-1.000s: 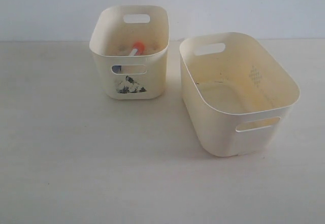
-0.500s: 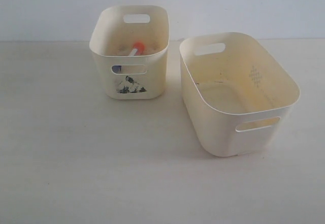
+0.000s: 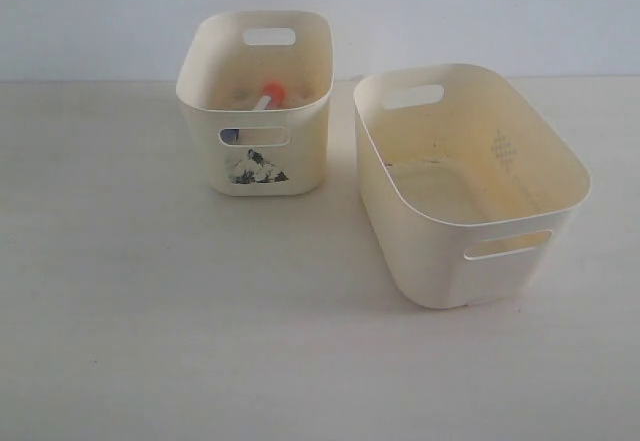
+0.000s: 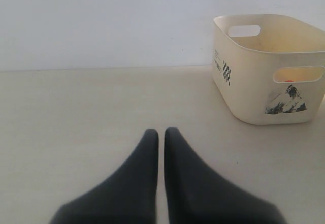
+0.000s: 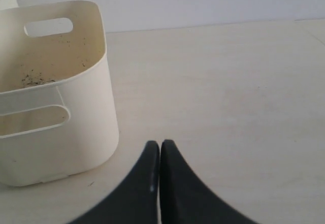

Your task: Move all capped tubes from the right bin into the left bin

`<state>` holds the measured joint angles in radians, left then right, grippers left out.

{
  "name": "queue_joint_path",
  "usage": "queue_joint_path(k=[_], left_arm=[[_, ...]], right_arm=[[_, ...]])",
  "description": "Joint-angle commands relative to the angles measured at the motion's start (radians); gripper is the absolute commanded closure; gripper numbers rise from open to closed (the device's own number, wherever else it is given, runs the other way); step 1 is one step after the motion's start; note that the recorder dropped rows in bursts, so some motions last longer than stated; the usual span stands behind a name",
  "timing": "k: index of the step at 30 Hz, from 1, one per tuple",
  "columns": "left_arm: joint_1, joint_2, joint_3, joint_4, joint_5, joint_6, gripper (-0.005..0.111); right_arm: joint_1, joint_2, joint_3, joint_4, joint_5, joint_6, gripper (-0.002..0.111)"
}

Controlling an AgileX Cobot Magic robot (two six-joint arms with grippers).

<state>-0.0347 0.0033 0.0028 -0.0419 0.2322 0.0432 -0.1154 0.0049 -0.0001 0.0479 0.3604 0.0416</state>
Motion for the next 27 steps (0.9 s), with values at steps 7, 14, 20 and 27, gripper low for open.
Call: queue_joint_path(k=[7,14,20,27], left_arm=[[0.001,-0.003,-0.003,0.002,-0.007,-0.008,0.102],[0.001,-0.003,-0.003,0.002,-0.007,-0.008,0.102],[0.001,-0.003,-0.003,0.002,-0.007,-0.008,0.102],[0.001,-0.003,-0.003,0.002,-0.007,-0.008,0.102]], right_arm=[[0.048,-0.005,0.0,-0.009,-0.012,0.003,0.109],[0.048,-0.005,0.0,-0.009,-0.012,0.003,0.109],[0.048,-0.005,0.0,-0.009,-0.012,0.003,0.109],[0.048,-0.005,0.0,-0.009,-0.012,0.003,0.109]])
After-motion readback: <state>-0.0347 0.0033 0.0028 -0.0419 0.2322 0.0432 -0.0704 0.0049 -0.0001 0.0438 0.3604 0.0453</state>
